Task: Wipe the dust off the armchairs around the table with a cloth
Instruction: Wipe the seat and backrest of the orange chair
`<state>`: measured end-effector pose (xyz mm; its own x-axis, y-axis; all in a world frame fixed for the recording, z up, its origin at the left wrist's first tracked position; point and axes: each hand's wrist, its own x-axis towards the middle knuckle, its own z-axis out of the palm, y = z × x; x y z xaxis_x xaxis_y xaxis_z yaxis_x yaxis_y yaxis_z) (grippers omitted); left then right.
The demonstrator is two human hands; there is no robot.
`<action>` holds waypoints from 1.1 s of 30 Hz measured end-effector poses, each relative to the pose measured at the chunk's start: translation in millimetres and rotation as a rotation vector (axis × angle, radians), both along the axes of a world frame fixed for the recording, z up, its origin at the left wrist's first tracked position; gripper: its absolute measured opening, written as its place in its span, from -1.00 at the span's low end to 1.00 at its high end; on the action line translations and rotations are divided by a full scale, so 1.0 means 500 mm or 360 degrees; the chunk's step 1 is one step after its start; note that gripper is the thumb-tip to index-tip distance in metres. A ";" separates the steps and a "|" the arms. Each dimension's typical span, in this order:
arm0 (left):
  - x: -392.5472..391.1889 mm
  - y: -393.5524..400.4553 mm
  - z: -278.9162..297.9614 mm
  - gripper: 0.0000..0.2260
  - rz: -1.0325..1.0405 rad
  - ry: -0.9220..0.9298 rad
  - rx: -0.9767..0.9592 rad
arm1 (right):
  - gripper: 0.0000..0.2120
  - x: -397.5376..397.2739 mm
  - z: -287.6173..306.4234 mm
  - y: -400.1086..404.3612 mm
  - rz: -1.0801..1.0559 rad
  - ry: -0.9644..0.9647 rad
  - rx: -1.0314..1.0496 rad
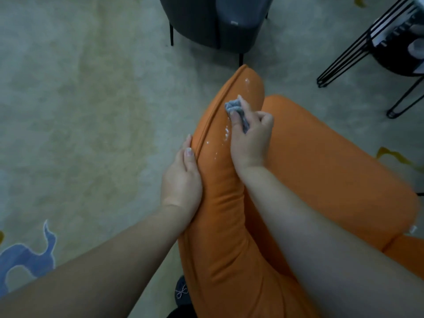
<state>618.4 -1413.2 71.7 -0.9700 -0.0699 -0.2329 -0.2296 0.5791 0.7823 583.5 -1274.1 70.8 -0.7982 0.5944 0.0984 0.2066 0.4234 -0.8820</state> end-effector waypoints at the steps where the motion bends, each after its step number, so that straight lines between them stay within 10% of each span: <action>1: 0.000 0.002 0.002 -0.64 -0.0009 0.0028 -0.0015 | -0.65 0.014 -0.008 -0.010 0.0007 0.0048 0.0091; 33: 0.001 0.001 0.017 -0.66 0.0014 -0.0077 0.0132 | -0.64 0.122 -0.014 -0.025 0.0561 0.0172 0.0241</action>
<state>618.7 -1412.9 80.0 -0.9569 -0.0569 -0.2847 -0.2729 0.5105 0.8154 644.7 -1286.8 63.9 -0.9308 0.2583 0.2587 -0.0652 0.5789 -0.8128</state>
